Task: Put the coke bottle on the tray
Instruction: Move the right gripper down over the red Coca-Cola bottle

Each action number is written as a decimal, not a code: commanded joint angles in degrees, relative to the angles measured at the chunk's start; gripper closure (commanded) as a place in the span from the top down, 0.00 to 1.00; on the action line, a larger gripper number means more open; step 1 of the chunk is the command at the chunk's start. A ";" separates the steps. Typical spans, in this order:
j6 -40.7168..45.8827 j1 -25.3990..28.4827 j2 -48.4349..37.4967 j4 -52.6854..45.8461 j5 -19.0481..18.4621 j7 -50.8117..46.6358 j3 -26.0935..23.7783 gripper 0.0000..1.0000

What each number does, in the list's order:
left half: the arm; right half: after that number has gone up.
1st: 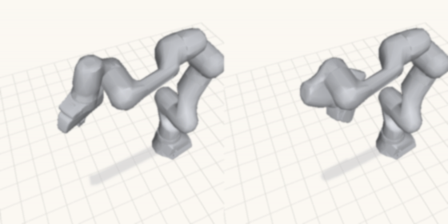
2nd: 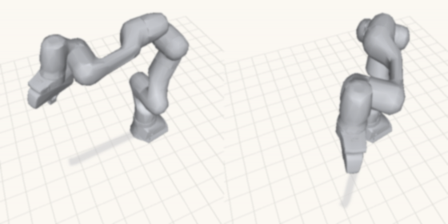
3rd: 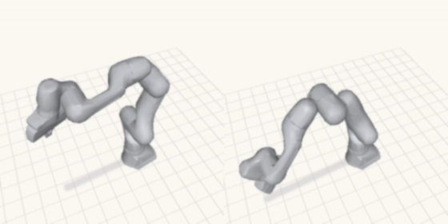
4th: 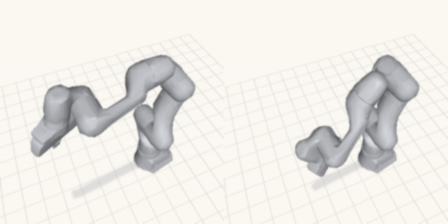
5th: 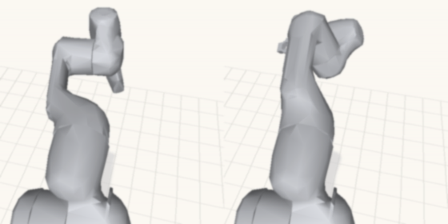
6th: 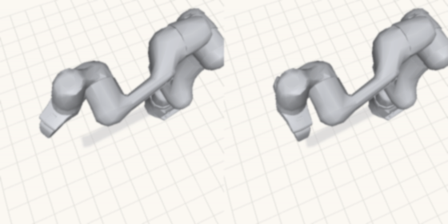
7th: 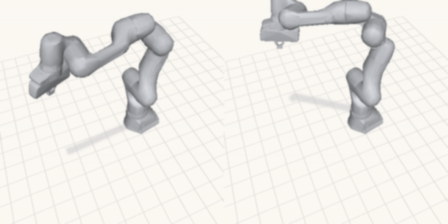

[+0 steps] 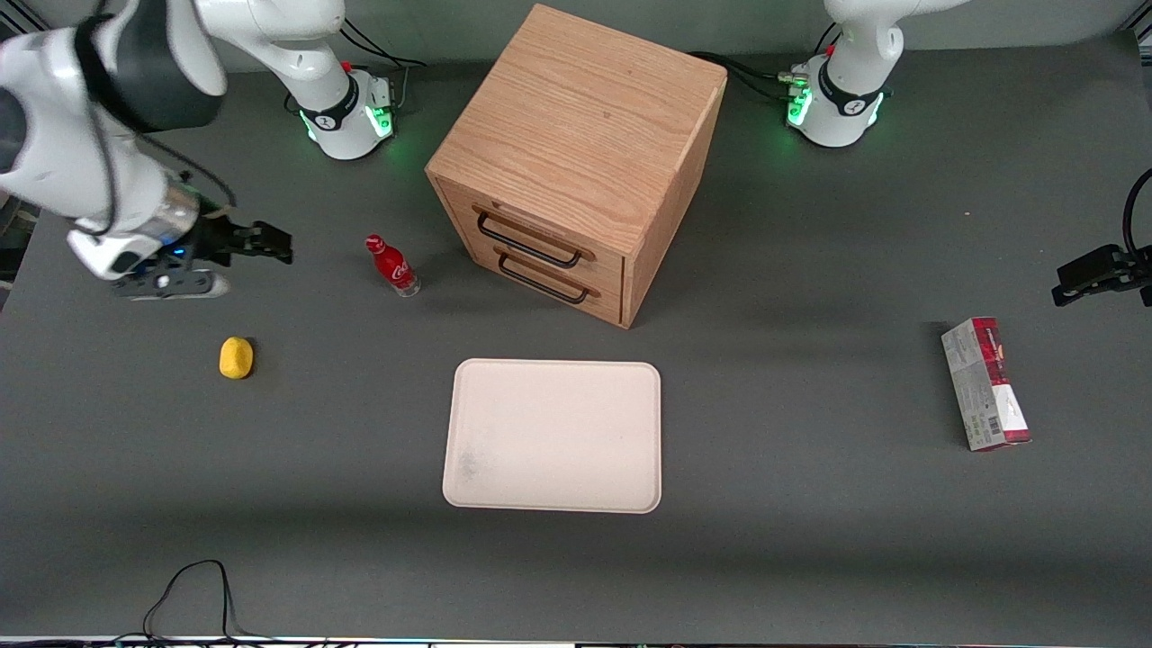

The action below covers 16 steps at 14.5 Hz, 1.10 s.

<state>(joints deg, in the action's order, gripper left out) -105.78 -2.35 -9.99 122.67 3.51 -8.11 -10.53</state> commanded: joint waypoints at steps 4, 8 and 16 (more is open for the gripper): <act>-19.97 0.32 -9.70 22.86 5.26 -6.29 -6.60 1.00; -26.66 0.33 -8.03 25.51 5.98 -10.69 -12.14 1.00; -34.06 0.85 -3.89 28.32 6.07 -14.65 -15.13 1.00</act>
<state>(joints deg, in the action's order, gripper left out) -138.50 -2.07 -14.00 150.20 8.34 -21.37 -25.42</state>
